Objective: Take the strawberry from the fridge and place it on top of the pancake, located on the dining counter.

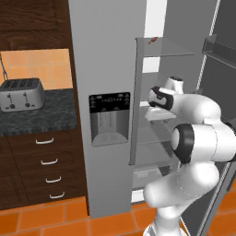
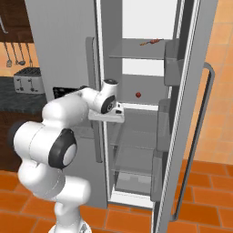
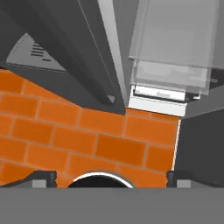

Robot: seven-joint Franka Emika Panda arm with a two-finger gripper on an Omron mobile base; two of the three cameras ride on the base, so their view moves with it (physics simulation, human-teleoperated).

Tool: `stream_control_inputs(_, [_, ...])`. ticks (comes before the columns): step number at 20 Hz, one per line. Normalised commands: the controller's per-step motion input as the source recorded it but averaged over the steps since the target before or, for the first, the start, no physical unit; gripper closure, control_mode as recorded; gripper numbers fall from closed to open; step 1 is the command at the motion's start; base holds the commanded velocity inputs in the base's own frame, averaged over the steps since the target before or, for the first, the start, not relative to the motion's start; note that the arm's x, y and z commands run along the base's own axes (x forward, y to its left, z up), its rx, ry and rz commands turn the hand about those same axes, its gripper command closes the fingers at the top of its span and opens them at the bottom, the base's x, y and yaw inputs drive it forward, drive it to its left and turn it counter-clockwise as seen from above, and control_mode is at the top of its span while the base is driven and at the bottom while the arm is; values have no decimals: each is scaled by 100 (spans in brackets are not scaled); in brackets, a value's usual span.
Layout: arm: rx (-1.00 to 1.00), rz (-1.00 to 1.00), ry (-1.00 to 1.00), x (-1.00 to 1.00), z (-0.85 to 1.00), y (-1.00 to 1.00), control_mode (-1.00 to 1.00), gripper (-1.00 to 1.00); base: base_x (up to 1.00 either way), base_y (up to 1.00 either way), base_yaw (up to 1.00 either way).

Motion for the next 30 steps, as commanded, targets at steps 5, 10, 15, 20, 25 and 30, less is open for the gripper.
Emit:
stream_control_inputs(5, [2,-10,-42,1,69,65,-100,-100,0,0,0])
stream_control_inputs(10, [-12,-20,-19,0,51,36,-100,-100,0,0,0])
stream_control_inputs(15, [-5,-27,-25,0,70,72,-100,-100,0,0,0])
stream_control_inputs(20, [3,-22,-18,2,57,10,-100,-100,0,0,0])
stream_control_inputs(25, [1,-9,-3,29,3,0,-100,-100,0,0,0])
stream_control_inputs(30, [0,3,-1,58,0,-4,-100,-100,0,0,0])
